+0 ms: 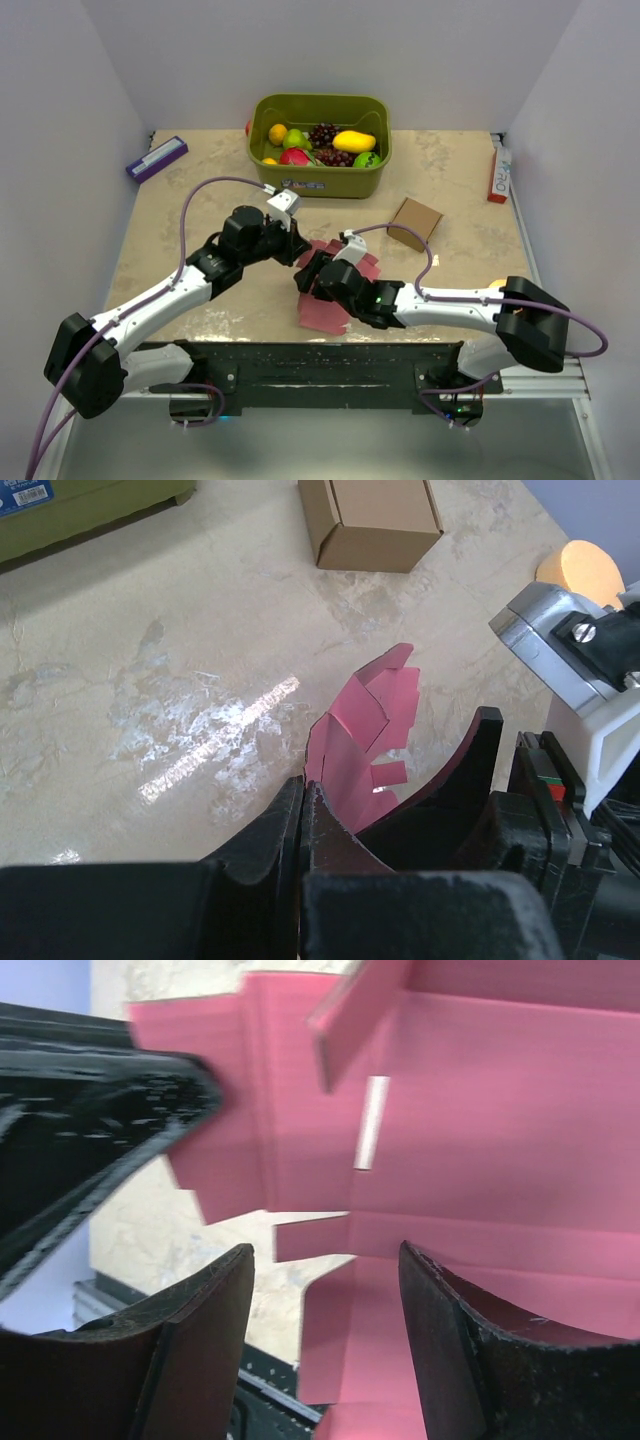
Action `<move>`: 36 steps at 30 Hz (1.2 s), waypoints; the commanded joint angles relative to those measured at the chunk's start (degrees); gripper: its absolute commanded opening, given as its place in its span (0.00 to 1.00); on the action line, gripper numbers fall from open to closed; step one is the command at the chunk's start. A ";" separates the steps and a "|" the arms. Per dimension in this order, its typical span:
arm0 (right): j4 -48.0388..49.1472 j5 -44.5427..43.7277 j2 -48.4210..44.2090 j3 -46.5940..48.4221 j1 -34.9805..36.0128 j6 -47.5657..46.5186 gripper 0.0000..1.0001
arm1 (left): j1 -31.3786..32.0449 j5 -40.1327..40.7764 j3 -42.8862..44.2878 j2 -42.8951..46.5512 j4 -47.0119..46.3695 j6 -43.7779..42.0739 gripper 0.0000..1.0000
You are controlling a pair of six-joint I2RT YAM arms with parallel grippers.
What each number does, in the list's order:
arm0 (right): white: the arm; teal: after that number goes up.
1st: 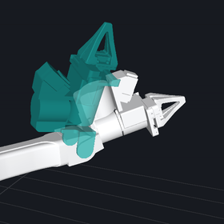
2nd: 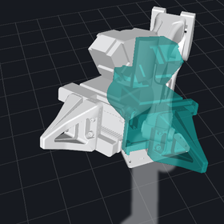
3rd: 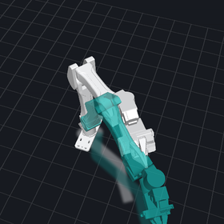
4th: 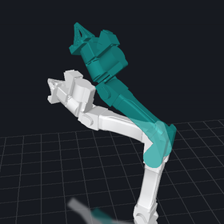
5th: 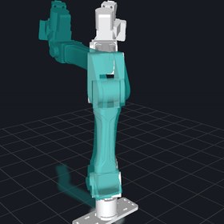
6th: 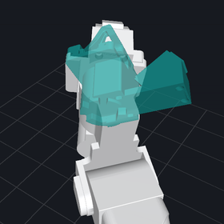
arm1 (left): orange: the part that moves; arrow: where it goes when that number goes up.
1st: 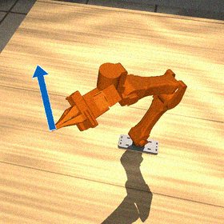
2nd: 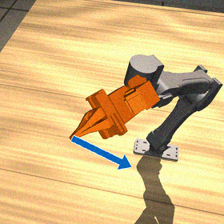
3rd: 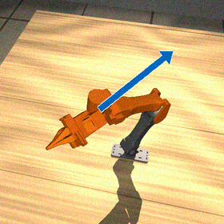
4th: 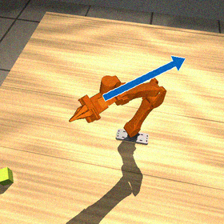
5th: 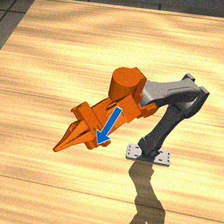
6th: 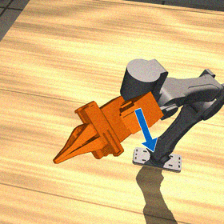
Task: Fold the paper box
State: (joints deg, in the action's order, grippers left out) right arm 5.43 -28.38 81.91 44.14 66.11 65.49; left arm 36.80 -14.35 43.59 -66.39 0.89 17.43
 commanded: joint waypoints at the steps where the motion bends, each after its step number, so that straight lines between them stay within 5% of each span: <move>1: -2.79 -4.84 0.27 2.00 0.25 2.79 0.62 | -0.23 -1.21 0.70 0.74 -3.08 0.67 0.00; 9: 0.63 -3.96 -1.75 -2.21 0.25 5.43 0.43 | -0.23 -1.30 0.79 0.47 -2.99 -0.03 0.00; 20: 0.11 -6.69 -6.76 -7.75 0.16 7.89 0.29 | -0.32 -1.64 0.62 0.82 -2.64 -1.35 0.00; 31: 0.45 -5.73 -7.46 -11.44 -4.05 7.37 0.29 | -0.15 -10.87 -0.62 0.47 -6.95 -2.22 0.00; 36: -2.78 -5.63 -14.31 -10.57 -4.23 4.56 0.44 | 0.03 -4.12 0.35 0.12 -3.44 -5.29 0.00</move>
State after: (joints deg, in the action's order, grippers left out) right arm 6.22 -30.48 72.93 33.26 62.61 72.01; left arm 36.75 -20.58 43.18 -66.43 -2.42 15.18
